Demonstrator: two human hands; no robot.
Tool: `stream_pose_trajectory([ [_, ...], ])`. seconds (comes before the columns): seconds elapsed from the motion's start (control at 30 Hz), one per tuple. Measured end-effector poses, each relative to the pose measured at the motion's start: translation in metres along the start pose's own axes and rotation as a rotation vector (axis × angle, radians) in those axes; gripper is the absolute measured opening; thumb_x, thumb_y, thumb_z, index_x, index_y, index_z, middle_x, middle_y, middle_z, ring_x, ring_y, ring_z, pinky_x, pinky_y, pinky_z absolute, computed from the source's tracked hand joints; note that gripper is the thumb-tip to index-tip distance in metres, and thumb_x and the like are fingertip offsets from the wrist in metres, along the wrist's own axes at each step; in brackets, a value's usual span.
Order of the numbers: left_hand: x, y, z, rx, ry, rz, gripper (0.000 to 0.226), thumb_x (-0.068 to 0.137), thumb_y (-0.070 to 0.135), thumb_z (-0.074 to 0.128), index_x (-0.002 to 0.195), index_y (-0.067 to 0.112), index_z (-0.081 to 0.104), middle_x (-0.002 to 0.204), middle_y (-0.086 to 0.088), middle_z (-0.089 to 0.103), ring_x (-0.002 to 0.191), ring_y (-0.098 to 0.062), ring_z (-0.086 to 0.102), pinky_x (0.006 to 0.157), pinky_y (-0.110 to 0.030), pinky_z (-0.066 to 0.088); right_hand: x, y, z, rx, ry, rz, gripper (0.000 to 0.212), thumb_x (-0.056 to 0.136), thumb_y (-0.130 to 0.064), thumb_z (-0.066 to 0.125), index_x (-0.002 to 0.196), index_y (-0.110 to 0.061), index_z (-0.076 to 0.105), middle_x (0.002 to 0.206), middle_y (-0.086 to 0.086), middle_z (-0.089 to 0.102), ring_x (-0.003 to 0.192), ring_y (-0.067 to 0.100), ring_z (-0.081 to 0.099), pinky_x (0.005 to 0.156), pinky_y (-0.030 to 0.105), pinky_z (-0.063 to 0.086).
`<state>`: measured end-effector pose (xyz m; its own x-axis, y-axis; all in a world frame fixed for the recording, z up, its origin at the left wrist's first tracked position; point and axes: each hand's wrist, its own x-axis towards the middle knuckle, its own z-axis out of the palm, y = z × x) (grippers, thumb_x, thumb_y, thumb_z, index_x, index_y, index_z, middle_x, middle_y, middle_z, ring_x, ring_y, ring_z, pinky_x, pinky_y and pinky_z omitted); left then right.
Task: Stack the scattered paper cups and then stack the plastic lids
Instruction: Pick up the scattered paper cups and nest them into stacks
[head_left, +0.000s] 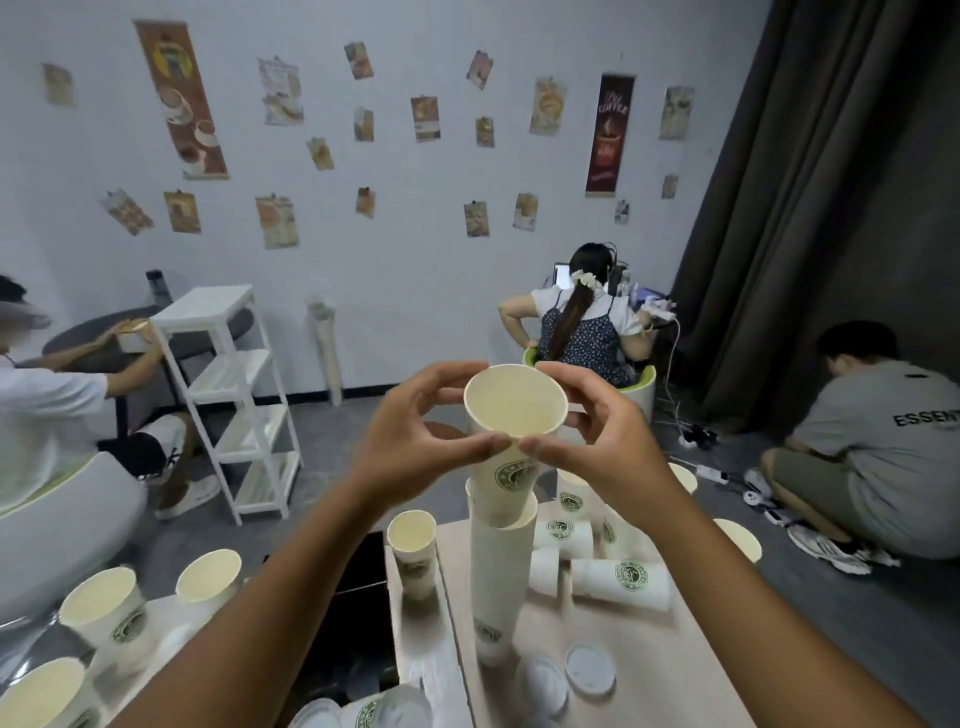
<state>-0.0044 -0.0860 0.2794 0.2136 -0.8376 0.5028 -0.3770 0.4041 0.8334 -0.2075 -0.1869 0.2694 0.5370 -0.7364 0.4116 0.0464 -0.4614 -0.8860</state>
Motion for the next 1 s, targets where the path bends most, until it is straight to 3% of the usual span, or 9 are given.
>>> stream_pose_trajectory([
  [0.1,0.013,-0.007,0.002,0.006,0.025,-0.029,0.065,0.064,0.044,0.090,0.124,0.032,0.067,0.121,0.010,0.074,0.115,-0.014,0.069,0.082,-0.043,0.065,0.017,0.007,-0.002,0.039,-0.015,0.021,0.082,0.061,-0.040,0.093,0.135,-0.030,0.061,0.128,-0.005,0.070,0.120,0.018,0.067,0.098,0.051,0.058],
  [0.23,0.021,-0.020,0.011,0.011,0.047,-0.071,0.067,0.067,0.043,0.089,0.129,0.028,0.066,0.122,0.011,0.074,0.116,-0.011,0.069,0.086,-0.037,0.063,0.033,0.025,-0.005,0.035,-0.010,0.018,0.083,0.060,-0.046,0.092,0.136,-0.030,0.061,0.129,-0.005,0.070,0.120,0.019,0.066,0.101,0.050,0.057],
  [0.47,0.004,-0.082,0.027,0.078,0.017,-0.203,0.063,0.076,0.027,0.092,0.132,0.034,0.063,0.127,0.017,0.071,0.119,-0.006,0.066,0.091,-0.040,0.063,0.025,0.092,0.000,-0.003,-0.082,0.129,0.085,0.060,-0.050,0.092,0.137,-0.033,0.060,0.129,-0.010,0.069,0.123,0.011,0.063,0.103,0.045,0.055],
  [0.6,-0.016,-0.124,0.037,0.161,-0.028,-0.340,0.068,0.068,0.047,0.092,0.129,0.047,0.061,0.123,0.031,0.068,0.120,-0.003,0.065,0.096,-0.044,0.061,0.010,0.136,0.008,-0.088,-0.115,0.201,0.078,0.066,-0.036,0.096,0.135,-0.033,0.060,0.131,-0.013,0.065,0.119,0.002,0.061,0.099,0.036,0.056],
  [0.67,-0.029,-0.142,0.042,0.196,-0.064,-0.396,0.066,0.072,0.040,0.093,0.128,0.050,0.060,0.120,0.037,0.066,0.119,0.002,0.064,0.098,-0.046,0.059,0.001,0.159,0.013,-0.127,-0.157,0.216,0.074,0.069,-0.033,0.096,0.134,-0.034,0.060,0.133,-0.013,0.061,0.118,-0.001,0.059,0.094,0.032,0.054],
  [0.8,-0.046,-0.163,0.051,0.164,-0.042,-0.428,0.067,0.079,0.027,0.091,0.138,0.038,0.061,0.131,0.020,0.069,0.128,0.001,0.060,0.096,-0.047,0.060,-0.010,0.187,0.017,-0.081,-0.173,0.234,0.072,0.072,-0.027,0.094,0.135,-0.034,0.059,0.133,-0.011,0.060,0.120,0.000,0.058,0.090,0.027,0.055],
  [1.0,-0.047,-0.159,0.054,0.137,-0.023,-0.414,0.064,0.082,0.025,0.088,0.136,0.044,0.060,0.132,0.017,0.069,0.126,-0.004,0.063,0.087,-0.030,0.061,-0.010,0.194,0.019,-0.009,-0.175,0.238,0.072,0.076,-0.025,0.092,0.138,-0.034,0.057,0.137,-0.011,0.059,0.121,0.002,0.059,0.089,0.028,0.058],
])
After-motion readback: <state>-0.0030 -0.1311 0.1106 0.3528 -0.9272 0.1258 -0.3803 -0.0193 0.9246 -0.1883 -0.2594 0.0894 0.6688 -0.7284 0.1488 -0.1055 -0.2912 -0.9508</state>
